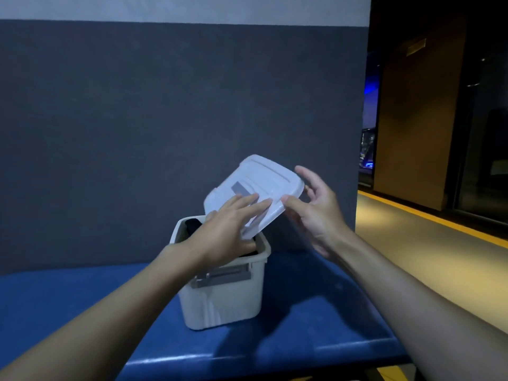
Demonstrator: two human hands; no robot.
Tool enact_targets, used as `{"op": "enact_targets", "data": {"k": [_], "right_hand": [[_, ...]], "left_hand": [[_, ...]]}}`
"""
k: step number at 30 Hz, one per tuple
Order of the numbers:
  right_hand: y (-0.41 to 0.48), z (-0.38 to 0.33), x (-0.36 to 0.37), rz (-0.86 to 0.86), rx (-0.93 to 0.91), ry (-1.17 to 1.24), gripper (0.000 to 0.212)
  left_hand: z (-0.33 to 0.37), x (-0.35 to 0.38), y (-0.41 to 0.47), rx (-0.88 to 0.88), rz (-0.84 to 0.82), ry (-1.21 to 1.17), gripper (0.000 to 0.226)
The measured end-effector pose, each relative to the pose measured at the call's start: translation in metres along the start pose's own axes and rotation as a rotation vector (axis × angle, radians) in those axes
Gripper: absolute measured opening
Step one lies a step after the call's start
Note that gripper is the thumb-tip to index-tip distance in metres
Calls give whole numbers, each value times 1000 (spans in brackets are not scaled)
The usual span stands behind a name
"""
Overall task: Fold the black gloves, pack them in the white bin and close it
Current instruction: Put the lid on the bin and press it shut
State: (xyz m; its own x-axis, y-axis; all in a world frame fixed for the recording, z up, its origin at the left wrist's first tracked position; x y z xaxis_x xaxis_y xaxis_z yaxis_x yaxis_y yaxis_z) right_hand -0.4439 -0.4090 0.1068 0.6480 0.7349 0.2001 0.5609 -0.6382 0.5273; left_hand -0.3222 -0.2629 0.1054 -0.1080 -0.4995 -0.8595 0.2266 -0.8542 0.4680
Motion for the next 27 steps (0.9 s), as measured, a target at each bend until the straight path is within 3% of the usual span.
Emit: {"op": "enact_targets", "data": {"k": [7, 12, 19, 24, 27], "right_hand": [[-18, 28, 13, 6, -17, -161, 39], [-31, 58, 15, -111, 2, -452, 24], [-42, 71, 8, -183, 19, -752, 17], [-42, 71, 10, -303, -21, -718, 17], [-39, 74, 7, -359, -98, -870, 12]], "left_hand": [[-38, -18, -20, -35, -116, 185, 80], [-60, -22, -42, -84, -305, -12, 66], [-73, -20, -54, -73, -355, -98, 38], [-90, -17, -69, -138, -310, -90, 55], [-96, -18, -74, -99, -365, -34, 73]]}}
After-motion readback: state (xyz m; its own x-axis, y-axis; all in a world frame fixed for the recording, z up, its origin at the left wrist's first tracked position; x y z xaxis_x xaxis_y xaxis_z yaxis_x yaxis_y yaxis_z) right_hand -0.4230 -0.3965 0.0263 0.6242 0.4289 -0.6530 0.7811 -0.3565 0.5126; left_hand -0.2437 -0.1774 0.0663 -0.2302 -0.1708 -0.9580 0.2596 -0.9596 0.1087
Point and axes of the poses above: each hand's wrist, its own y-axis towards the middle knuckle, its own x-axis out of the palm, z = x × y, the point moved 1 cm from there along y, towards the middle knuckle, and after that the axes turned 1 degree about -y, right-handed, at the moved point
